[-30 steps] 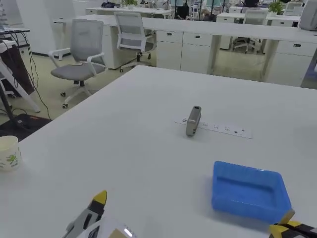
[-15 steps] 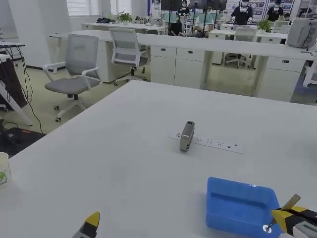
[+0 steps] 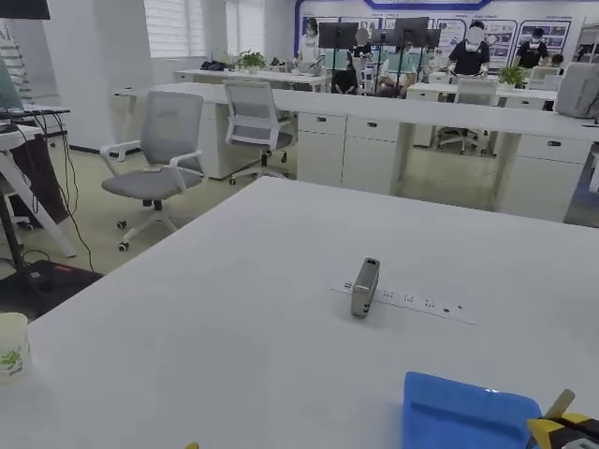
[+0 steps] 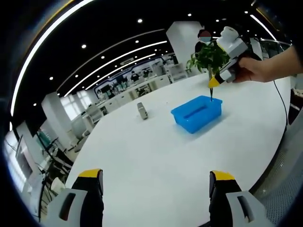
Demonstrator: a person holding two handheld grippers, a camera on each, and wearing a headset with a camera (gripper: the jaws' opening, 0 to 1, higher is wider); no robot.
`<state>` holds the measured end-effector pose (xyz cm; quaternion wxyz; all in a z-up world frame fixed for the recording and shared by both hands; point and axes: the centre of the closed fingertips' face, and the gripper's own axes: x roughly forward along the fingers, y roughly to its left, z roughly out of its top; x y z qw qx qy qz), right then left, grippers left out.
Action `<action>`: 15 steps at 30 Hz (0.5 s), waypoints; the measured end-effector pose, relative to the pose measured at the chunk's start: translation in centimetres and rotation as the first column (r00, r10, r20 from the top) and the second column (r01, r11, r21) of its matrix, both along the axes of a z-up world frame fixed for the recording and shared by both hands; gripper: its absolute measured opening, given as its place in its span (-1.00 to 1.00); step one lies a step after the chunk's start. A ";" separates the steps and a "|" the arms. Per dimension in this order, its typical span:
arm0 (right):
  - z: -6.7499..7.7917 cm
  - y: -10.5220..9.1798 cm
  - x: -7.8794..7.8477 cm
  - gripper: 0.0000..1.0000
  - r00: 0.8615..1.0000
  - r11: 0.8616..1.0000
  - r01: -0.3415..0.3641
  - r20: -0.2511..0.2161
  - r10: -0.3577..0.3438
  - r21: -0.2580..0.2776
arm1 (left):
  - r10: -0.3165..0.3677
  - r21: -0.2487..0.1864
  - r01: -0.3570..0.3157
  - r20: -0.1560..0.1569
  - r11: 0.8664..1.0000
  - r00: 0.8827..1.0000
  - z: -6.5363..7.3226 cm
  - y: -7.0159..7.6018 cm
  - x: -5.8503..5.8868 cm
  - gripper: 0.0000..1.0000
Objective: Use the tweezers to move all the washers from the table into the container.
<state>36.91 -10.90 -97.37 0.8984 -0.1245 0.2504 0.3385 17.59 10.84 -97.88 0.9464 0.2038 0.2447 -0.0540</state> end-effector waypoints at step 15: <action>-4.2 0.4 0.4 -0.95 0.998 0.997 -0.007 -0.059 0.002 -0.074 | -0.022 -0.059 0.020 -0.029 0.998 0.999 0.8 -1.0 0.3 0.88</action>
